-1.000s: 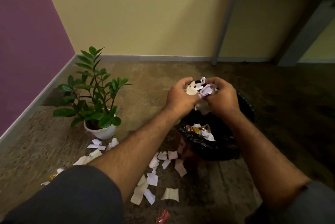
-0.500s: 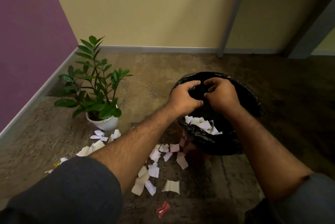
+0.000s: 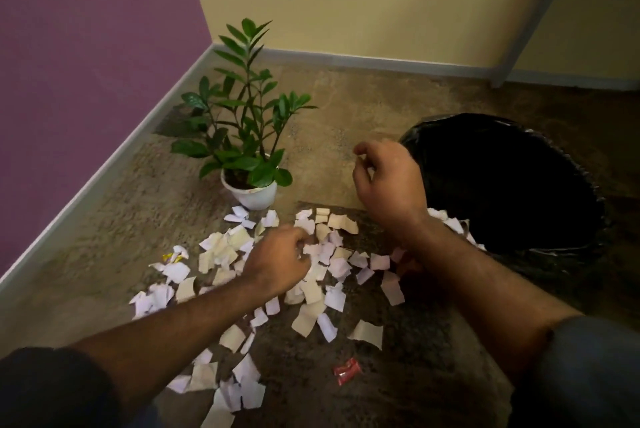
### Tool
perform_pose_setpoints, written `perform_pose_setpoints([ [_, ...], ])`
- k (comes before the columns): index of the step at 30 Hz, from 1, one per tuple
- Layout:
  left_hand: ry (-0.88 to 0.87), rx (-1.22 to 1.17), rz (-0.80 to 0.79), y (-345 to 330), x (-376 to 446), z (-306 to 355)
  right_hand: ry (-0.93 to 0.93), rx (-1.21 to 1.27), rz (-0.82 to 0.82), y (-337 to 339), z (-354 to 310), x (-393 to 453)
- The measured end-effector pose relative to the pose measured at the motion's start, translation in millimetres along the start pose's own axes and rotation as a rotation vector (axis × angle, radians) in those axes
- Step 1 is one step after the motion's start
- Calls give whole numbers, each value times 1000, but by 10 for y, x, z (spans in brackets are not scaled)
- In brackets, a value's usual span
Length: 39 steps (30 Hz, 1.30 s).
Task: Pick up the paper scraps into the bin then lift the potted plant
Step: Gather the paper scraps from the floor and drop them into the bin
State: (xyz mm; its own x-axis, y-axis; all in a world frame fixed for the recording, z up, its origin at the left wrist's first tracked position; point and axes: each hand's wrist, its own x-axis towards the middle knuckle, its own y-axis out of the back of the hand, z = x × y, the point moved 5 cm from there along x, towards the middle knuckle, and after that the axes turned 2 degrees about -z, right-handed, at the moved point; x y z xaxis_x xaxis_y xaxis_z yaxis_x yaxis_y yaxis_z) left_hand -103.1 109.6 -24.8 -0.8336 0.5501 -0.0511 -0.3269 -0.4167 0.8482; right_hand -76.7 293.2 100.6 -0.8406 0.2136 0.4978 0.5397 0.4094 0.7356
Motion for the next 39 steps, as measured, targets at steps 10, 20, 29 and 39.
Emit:
perform_pose_setpoints([
  [10,590,196,-362,-466,-688,-1533,-21,-163,-807,-1424,102,-927],
  [20,478,-134,-383,-749,-413,-1364,-482,-190,-967,-1952,757,-1655],
  [29,287,-16,-198,-796,-271,-1090,-224,-213,-1081,-2220,586,-1751],
  [39,166,422,-296,-1049,-109,-942,-146,-54,-993,-2234,370,-1896],
])
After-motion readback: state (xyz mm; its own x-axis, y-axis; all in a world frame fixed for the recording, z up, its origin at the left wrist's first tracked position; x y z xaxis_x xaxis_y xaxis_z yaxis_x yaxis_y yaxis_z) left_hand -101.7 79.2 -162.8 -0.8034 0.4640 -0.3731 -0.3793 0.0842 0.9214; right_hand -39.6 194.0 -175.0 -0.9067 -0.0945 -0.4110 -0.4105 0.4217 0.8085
